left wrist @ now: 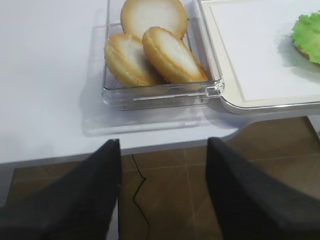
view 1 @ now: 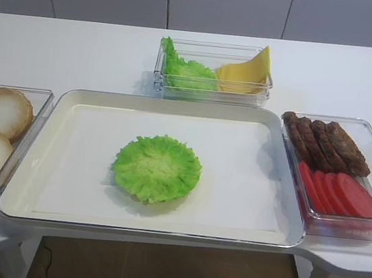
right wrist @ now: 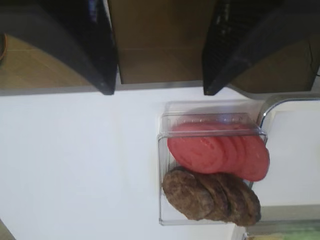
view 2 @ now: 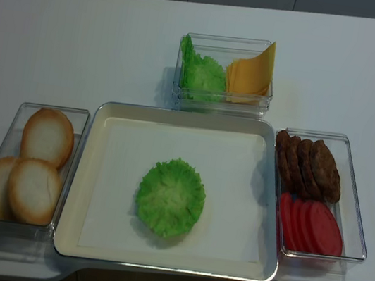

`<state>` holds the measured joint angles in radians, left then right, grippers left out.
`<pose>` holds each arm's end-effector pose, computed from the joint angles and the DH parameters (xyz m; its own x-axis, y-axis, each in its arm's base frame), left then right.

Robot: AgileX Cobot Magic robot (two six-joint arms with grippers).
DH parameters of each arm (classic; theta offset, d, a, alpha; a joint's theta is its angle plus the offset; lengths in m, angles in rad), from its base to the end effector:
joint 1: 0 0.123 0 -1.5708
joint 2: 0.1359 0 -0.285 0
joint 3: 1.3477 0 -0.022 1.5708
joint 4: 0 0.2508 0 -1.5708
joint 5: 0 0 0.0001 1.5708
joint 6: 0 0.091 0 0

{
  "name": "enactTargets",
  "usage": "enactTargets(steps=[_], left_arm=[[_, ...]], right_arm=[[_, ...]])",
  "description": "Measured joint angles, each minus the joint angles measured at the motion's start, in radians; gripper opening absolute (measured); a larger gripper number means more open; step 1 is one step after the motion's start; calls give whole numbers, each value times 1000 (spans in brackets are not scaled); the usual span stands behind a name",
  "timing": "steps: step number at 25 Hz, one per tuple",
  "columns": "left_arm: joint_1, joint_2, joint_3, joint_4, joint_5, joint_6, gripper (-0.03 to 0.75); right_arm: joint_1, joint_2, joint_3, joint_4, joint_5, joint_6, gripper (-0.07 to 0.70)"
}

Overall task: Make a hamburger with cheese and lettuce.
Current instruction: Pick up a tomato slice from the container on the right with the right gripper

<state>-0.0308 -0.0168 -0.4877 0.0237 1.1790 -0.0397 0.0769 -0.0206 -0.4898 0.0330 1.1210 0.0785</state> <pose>-0.0113 0.0023 0.2645 -0.5539 -0.0136 -0.8325 -0.0044 0.9999 -0.0134 -0.0096 0.0020 0.2696 -0.5055 0.0540 -0.8611 -0.0558 0.9939 0.0951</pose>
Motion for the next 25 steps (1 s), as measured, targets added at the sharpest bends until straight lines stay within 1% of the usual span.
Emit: enactTargets(steps=[2, 6, 8, 10, 12, 20, 23, 25], left_arm=[[0, 0, 0, 0, 0, 0, 401], [0, 0, 0, 0, 0, 0, 401], [0, 0, 0, 0, 0, 0, 401], [0, 0, 0, 0, 0, 0, 401], [0, 0, 0, 0, 0, 0, 401], [0, 0, 0, 0, 0, 0, 401], [0, 0, 0, 0, 0, 0, 401], [0, 0, 0, 0, 0, 0, 401]], right_arm=[[0, 0, -6, 2, -4, 27, 426], [0, 15, -27, 33, -16, 38, 426], [0, 46, -40, 50, -35, 50, 426], [0, 82, -45, 66, -67, 54, 426], [0, 130, -47, 68, -105, 55, 426], [0, 360, -47, 98, -317, 55, 425], [0, 456, -47, 124, -408, 56, 425], [0, 520, -47, 159, -483, 56, 425]])
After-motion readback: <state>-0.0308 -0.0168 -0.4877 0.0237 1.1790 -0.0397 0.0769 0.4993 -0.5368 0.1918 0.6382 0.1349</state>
